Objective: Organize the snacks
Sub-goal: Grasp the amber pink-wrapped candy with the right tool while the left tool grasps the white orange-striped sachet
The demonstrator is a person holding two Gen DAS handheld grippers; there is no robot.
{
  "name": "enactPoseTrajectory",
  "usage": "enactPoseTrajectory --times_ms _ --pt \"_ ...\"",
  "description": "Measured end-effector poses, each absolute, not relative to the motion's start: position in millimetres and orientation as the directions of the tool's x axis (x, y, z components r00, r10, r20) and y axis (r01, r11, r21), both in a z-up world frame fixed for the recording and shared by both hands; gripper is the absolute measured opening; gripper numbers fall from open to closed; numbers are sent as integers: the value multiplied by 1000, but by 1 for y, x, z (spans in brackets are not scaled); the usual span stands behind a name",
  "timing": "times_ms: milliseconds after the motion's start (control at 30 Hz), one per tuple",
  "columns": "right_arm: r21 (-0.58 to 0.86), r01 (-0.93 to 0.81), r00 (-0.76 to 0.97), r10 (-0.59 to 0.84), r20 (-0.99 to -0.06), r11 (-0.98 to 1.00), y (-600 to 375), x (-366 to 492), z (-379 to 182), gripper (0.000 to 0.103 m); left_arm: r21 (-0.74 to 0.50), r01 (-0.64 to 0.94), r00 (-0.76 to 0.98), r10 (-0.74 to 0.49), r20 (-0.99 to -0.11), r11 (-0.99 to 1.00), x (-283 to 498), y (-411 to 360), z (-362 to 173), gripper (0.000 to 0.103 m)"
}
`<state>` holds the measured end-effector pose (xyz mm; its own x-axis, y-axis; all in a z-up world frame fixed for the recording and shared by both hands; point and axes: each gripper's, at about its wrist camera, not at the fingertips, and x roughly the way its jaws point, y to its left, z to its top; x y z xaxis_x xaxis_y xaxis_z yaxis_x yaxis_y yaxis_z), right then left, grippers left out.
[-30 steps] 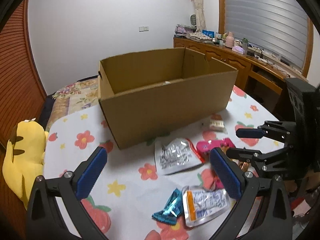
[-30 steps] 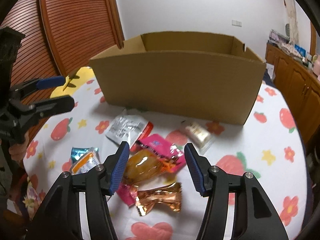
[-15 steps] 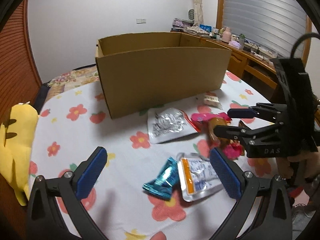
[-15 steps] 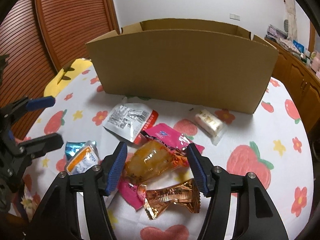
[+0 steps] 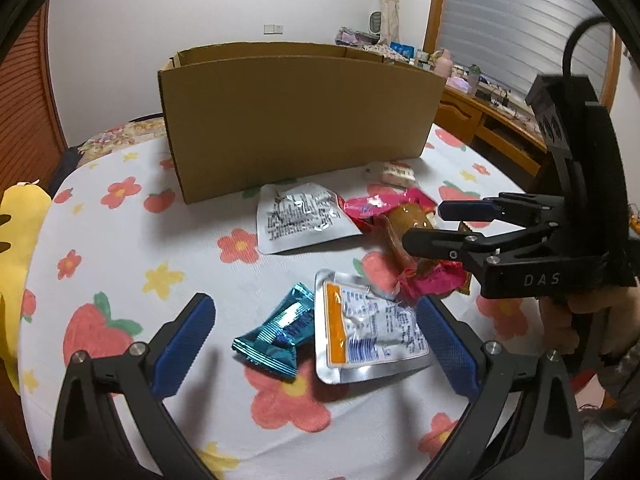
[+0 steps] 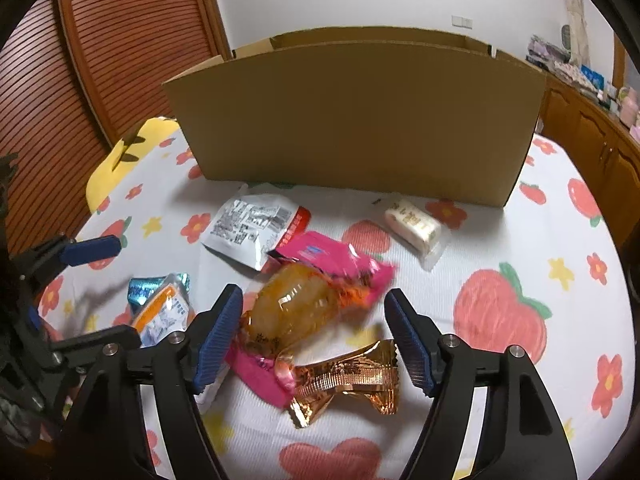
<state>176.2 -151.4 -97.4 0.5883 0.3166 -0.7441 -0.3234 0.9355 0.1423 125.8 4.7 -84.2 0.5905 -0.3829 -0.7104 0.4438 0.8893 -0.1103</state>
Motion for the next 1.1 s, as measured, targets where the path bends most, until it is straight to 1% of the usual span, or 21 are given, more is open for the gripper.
enactPoseTrajectory --times_ms 233,267,333,367,433,467,533,667,733,933,1100 --pt "163 -352 554 346 -757 922 -145 182 -102 77 -99 448 578 -372 -726 889 126 -1 -89 91" --pt "165 -355 552 349 -757 920 -144 183 -102 73 -99 448 577 -372 -727 889 126 -2 -89 91" --pt "188 -362 539 370 -757 913 -144 186 -104 66 -106 445 571 -373 -731 889 126 -2 -89 86" --pt "211 -368 527 390 -755 906 -144 186 -105 59 -110 446 568 -376 -732 888 125 -2 -90 85" --pt "227 -375 519 407 -752 899 -143 186 -105 53 -112 451 562 -380 -735 885 122 -4 -91 83" --pt "231 -388 515 417 -749 892 -142 184 -104 48 -111 451 561 -378 -736 885 121 -5 -91 83" --pt "216 -399 521 414 -746 891 -139 182 -103 47 -108 450 560 -375 -739 886 118 -8 -91 77" --pt "211 -417 537 427 -728 884 -137 179 -101 43 -130 435 557 -380 -739 891 115 -7 -91 71" --pt "223 -412 539 434 -722 883 -139 179 -102 43 -142 423 559 -382 -736 895 113 -5 -91 71" --pt "221 -427 581 453 -676 877 -149 172 -89 43 -118 432 582 -376 -721 894 106 -3 -81 72" --pt "243 -424 613 474 -632 872 -165 166 -75 43 -59 504 574 -385 -723 862 100 -11 -72 72"
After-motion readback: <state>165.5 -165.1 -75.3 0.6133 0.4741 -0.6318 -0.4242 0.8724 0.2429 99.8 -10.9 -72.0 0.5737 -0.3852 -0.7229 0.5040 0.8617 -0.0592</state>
